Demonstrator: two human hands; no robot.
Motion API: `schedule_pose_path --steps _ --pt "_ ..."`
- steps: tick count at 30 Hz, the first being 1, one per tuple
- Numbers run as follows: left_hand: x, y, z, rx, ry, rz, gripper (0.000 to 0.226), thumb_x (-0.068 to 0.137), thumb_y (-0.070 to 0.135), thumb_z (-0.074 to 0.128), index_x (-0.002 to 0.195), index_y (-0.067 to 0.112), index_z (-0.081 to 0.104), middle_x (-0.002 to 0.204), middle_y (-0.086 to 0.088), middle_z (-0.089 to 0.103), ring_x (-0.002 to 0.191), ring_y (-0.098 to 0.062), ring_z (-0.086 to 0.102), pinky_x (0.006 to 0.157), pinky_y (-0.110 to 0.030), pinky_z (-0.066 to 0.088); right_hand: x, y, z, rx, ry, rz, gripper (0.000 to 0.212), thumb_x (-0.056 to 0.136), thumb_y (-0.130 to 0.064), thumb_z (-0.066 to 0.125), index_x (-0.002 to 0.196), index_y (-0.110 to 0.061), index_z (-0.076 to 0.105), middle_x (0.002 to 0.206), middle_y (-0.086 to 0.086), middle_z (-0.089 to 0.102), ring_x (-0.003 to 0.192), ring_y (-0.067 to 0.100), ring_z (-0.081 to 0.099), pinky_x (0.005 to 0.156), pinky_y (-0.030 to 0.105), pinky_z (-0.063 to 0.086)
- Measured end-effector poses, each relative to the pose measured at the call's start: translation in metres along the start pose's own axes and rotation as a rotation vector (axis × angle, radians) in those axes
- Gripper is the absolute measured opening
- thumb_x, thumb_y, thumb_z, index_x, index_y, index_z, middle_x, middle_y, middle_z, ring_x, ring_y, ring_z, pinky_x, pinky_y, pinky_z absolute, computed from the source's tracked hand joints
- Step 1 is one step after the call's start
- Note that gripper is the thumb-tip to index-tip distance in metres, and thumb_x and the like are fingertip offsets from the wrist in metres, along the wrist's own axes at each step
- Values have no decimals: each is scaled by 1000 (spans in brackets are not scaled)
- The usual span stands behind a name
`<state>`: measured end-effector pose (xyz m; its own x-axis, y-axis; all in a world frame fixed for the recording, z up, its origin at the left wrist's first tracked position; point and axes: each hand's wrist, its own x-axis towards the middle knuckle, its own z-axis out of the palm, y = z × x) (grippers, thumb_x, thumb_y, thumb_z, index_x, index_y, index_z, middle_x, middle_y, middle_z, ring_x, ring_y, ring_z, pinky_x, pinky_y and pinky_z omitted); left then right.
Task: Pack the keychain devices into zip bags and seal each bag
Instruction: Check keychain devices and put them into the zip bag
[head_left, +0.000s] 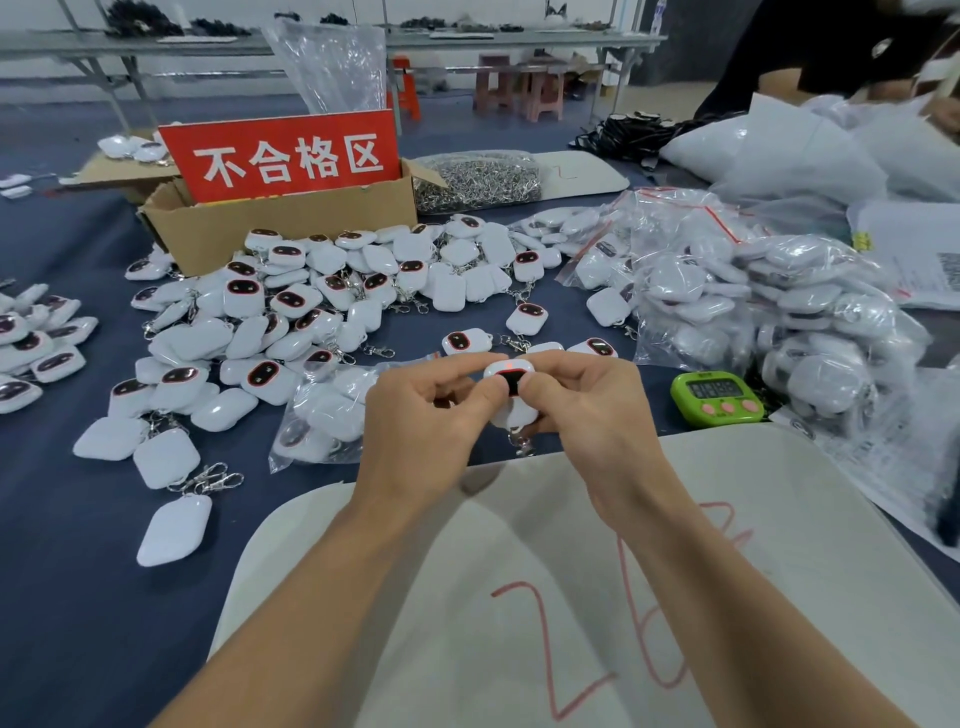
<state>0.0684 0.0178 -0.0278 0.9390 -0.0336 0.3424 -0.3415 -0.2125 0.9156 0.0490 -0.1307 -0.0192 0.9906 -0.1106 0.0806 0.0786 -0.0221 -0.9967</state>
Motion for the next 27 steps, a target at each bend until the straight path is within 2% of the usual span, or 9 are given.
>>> schedule_pose_path --steps 4,7,12,14,16,18,20,24,27 --pt "0 -1 0 -16 16 -24 16 76 42 72 86 53 79 63 2 73 54 -9 55 55 -30 43 -1 1 2 -42 -28 -18 29 87 -9 60 89 -26 83 80 5 79 75 17 74 74 39 64" --pt "0 -2 1 -16 29 -31 15 75 44 72 83 54 79 66 2 75 57 -23 63 54 -41 49 -1 3 3 -37 -25 15 28 84 -9 60 88 -25 83 80 6 79 75 20 74 78 44 64" --pt "2 0 1 -31 39 6 10 78 49 74 87 52 78 61 -9 64 53 -22 47 53 -41 45 -3 0 5 74 -70 2 27 75 -8 64 95 -18 79 86 8 80 82 18 76 73 28 59" --pt "2 1 1 -26 39 6 12 80 46 75 88 54 78 61 -9 63 54 -24 47 52 -39 45 -4 0 6 60 -62 -18 28 76 -3 67 96 -19 78 87 7 80 84 19 77 81 34 63" --pt "1 1 1 -5 47 15 19 82 39 76 88 57 76 57 -4 60 51 -14 45 50 -33 42 -4 1 5 36 -36 -20 29 79 3 70 91 -22 79 85 7 80 84 25 77 88 45 61" --pt "0 1 1 21 44 28 23 85 35 77 91 58 76 56 -3 60 51 -11 44 50 -29 39 -3 2 5 27 -5 -16 28 76 -2 73 90 -25 80 82 10 79 85 40 75 86 55 60" --pt "-1 1 1 47 41 46 23 86 35 78 95 56 76 57 -2 63 51 -10 43 50 -26 38 -2 2 4 1 14 -22 26 72 -10 74 91 -26 80 81 10 79 86 44 73 82 56 60" --pt "-2 3 2 139 82 71 31 84 41 74 90 71 68 73 20 74 66 -2 64 60 -14 43 -3 3 4 -49 37 -61 22 82 -7 73 96 -23 79 87 0 81 85 21 79 88 48 62" --pt "-3 -1 4 198 134 50 24 79 40 78 90 60 72 81 34 72 85 7 69 74 -13 47 -1 1 1 -124 142 -126 22 78 -11 74 93 -26 79 85 -7 80 81 13 77 80 38 62"
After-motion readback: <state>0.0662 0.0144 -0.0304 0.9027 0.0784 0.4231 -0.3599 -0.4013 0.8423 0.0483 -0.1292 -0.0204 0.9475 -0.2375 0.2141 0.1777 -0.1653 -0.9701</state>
